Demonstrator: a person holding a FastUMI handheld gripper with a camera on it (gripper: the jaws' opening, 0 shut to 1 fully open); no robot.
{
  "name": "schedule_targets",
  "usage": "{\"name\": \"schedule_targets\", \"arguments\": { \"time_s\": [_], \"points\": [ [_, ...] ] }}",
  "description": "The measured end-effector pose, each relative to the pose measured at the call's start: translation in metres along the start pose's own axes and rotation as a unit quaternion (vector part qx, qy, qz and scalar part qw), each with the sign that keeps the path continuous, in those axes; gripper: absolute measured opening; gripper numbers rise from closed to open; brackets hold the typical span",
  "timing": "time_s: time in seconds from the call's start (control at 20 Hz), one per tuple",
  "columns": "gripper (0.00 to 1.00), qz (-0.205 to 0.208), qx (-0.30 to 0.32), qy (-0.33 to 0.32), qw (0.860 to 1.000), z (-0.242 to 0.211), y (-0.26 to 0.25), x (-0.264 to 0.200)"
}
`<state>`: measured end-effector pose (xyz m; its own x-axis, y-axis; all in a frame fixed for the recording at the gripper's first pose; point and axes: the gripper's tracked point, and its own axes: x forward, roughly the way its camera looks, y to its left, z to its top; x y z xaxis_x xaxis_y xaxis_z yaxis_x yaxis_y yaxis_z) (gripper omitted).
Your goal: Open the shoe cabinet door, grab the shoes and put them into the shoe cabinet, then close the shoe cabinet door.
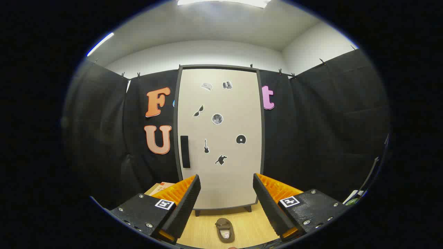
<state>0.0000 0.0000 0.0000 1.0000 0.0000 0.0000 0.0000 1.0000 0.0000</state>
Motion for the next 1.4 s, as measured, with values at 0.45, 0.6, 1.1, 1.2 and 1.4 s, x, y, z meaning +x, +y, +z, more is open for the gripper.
{"name": "schedule_targets", "arguments": {
  "time_s": [0.45, 0.6, 1.1, 1.2, 1.4],
  "points": [
    [0.95, -0.003, -0.004, 0.004, 1.0, 0.001, 0.002, 0.001],
    [0.95, -0.004, -0.004, 0.005, 1.0, 0.0, 0.003, 0.002],
    [0.95, 0.017, -0.001, 0.01, 1.0, 0.001, 0.028, 0.029],
    [0.95, 0.031, 0.002, 0.009, 0.999, 0.001, 0.045, 0.045],
    [0.95, 0.058, -0.001, 0.011, 0.998, 0.0, 0.081, 0.08]
  ]
}}
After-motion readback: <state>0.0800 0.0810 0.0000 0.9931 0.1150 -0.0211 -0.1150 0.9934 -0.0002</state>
